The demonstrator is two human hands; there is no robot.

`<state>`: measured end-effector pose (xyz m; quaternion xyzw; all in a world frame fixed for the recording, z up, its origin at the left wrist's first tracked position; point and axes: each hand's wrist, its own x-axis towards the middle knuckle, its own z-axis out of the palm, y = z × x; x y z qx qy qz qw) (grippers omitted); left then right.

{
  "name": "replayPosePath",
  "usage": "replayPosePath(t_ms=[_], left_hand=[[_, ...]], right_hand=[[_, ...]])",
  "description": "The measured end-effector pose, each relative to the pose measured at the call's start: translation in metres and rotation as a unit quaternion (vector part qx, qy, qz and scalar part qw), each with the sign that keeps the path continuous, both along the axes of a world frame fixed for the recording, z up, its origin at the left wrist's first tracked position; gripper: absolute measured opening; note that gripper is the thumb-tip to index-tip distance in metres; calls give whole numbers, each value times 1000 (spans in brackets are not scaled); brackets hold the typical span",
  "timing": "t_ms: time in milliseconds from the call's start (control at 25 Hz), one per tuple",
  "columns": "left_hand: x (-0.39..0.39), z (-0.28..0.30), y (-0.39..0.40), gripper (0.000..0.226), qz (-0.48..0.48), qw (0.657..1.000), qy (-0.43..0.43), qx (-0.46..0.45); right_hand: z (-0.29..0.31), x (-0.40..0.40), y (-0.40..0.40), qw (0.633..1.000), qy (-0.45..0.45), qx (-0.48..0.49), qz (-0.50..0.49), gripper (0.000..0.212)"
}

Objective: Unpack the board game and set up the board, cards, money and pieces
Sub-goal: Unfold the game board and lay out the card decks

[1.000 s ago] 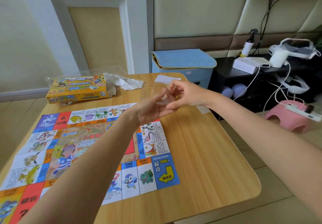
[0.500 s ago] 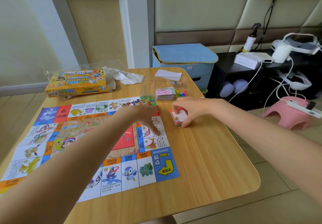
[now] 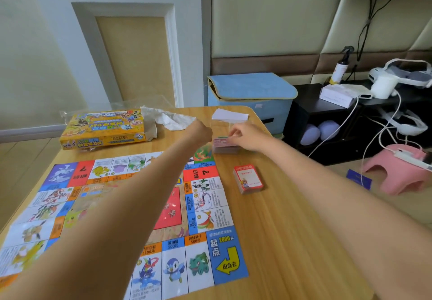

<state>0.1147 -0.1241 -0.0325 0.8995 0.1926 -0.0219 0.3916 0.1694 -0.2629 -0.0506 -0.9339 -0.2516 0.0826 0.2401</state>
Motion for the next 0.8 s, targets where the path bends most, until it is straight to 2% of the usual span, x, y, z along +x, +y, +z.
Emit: replayPosePath(t_ms=[80, 240, 520, 680, 800], left_hand=[[5, -4, -5, 34, 13, 1000, 18, 18], [14, -3, -13, 19, 17, 998, 35, 46], [13, 22, -34, 43, -33, 995, 84, 30], [16, 30, -35, 51, -26, 989, 146, -23], [19, 29, -36, 53, -5, 987, 149, -53]], right_hand=[[-11, 5, 7, 999, -28, 13, -43, 22], [-18, 10, 6, 995, -41, 47, -83, 15], [-23, 10, 2, 994, -37, 83, -63, 9], [-23, 8, 1, 994, -40, 82, -58, 2], [-25, 7, 1, 995, -45, 69, -57, 3]])
